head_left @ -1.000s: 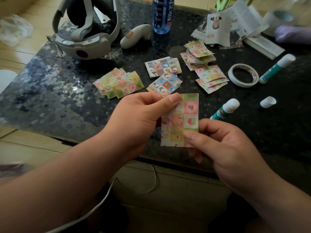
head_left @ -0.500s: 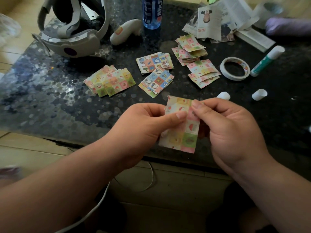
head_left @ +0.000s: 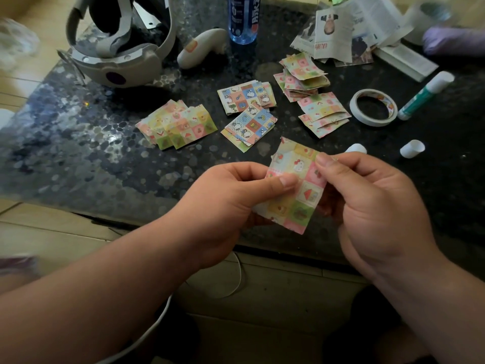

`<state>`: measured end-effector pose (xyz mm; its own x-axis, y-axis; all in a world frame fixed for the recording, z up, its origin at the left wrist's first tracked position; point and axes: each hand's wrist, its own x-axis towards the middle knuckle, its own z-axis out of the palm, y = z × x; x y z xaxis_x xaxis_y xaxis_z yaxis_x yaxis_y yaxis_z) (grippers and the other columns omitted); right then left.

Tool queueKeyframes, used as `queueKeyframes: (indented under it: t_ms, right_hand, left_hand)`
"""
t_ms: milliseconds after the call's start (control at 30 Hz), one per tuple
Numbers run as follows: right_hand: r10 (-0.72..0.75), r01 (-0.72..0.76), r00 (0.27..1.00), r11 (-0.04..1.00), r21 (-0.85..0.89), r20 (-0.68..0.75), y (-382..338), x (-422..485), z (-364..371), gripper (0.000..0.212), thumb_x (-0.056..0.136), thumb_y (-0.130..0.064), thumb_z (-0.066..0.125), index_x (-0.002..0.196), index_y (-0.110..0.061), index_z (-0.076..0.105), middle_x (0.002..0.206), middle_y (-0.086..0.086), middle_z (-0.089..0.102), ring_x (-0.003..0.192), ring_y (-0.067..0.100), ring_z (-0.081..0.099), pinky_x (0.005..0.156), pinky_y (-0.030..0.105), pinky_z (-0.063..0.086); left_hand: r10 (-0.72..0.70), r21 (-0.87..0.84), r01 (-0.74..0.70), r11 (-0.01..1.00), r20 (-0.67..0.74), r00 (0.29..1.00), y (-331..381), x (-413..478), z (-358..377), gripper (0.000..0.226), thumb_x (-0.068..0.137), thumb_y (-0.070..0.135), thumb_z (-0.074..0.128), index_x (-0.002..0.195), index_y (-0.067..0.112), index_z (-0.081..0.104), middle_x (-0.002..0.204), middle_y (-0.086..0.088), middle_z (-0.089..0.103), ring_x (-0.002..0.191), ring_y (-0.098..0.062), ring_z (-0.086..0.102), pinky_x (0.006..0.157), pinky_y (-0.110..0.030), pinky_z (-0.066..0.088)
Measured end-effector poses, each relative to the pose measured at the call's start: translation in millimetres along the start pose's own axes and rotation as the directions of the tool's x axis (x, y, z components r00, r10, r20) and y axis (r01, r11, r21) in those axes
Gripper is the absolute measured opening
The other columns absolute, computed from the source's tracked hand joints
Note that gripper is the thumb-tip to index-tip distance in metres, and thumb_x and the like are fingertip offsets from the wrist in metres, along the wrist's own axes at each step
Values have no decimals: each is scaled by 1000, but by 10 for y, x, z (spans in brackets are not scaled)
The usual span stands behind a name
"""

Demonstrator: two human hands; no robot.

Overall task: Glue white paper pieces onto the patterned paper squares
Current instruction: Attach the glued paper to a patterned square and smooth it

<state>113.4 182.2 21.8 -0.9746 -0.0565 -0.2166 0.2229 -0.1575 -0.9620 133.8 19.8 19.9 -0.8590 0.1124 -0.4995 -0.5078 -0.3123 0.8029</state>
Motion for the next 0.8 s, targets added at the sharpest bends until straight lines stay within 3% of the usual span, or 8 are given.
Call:
queueKeyframes:
  t_ms: [167,300,500,600,667,700,800]
  right_hand:
    - [-3,2,1000,999,38,11,15,24,-9,34,95,-12,64,64,-20,75,76,9,75,79,27,76,68,39,61]
    - [-9,9,1000,1000,16,21,25,29,-16,37,96,-11,63,63,-21,74,72,3,73,72,20,73,54,24,53]
    - [-4,5,1000,999,-35,25,15,43,-48,33,95,-15,65,65,-23,74,72,2,72,71,22,70,55,29,48]
    - [27,-26,999,999,-26,40,16,51,-73,28,95,-19,65,69,-21,75,76,6,74,72,24,70,54,31,44]
    - [74,-74,992,997,-8,100,26,44,-89,18,94,-26,68,85,-12,76,90,16,77,77,30,68,51,30,39]
    - [95,-93,986,995,-20,139,45,35,-96,23,91,-30,69,92,-7,76,95,20,76,79,32,67,49,30,38]
    - [113,-100,979,992,-82,172,110,10,-79,22,85,-31,74,90,-10,80,92,20,77,71,31,61,47,27,40]
  left_hand:
    - [-80,-114,82,990,25,996,-1,6,-4,18,73,19,76,82,8,66,101,-17,75,89,-26,71,102,-52,49]
    - [-90,-157,94,983,32,995,-3,2,-18,15,72,19,74,82,9,70,102,-17,75,92,-28,70,102,-51,46]
    - [-62,-110,64,992,21,998,44,-11,-41,8,69,18,75,71,11,73,92,-14,76,83,-23,71,83,-38,55]
    - [-9,-57,9,998,-6,1000,45,-17,-43,9,68,18,75,67,9,74,90,-16,76,84,-25,72,87,-39,59]
    - [33,-49,-35,998,-37,999,28,-14,-34,16,67,20,76,71,4,73,90,-18,75,84,-27,71,89,-42,58]
    - [50,-51,-52,997,-54,997,18,-11,-27,20,67,20,76,74,1,73,91,-20,75,85,-28,70,93,-47,56]
    - [83,-57,-88,994,-88,993,-4,-12,-4,25,70,20,74,80,-3,73,91,-22,74,87,-33,67,97,-53,52]
